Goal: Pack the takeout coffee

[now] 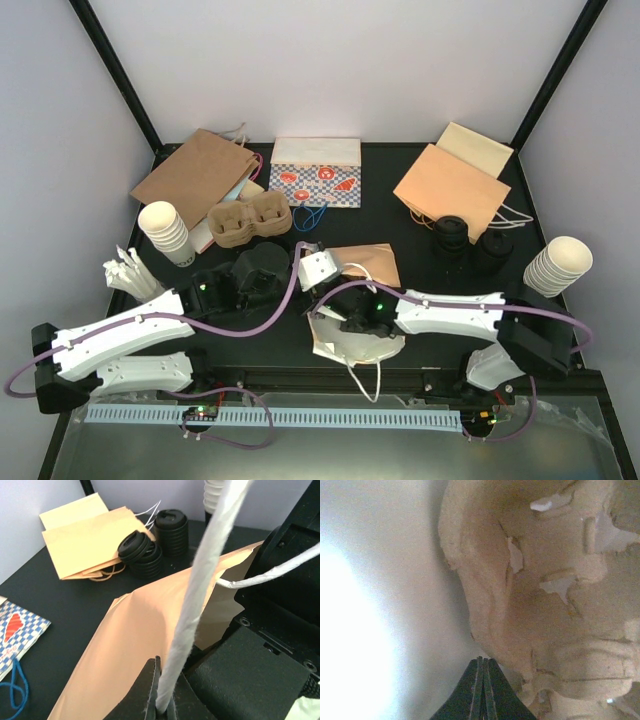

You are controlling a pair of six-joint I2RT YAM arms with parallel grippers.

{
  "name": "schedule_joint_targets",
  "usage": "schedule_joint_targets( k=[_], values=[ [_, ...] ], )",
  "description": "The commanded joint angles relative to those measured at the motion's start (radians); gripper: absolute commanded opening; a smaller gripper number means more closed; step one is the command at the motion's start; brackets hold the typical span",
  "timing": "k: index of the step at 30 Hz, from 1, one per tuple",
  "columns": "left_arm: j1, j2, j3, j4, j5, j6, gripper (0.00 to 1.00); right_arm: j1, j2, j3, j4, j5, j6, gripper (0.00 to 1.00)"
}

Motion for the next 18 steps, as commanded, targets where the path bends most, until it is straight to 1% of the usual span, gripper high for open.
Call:
schedule_joint_targets(
  k=[1,10,12,18],
  values=[
    [-0.042,0.007,-0.002,-0.002,0.144,-0.016,0.02,-0.019,-0.093,-0.006,0.007,-0.064,0.05,0.01],
    [-0.042,0.01,-0.001,-0.001,0.14,-0.017,0.02,-0.018,-0.166,-0.007,-0.077,-0.227,0.174,0.01],
    [-0.042,0.01,-0.001,0.001,0.138,-0.02,0.01,-0.02,-0.165,0.006,-0.084,-0.276,0.226,0.01],
    [-0.042,0.005,0.001,0.019,0.125,-0.029,0.02,-0.02,-0.122,0.045,-0.077,-0.347,0.362,0.01]
  ],
)
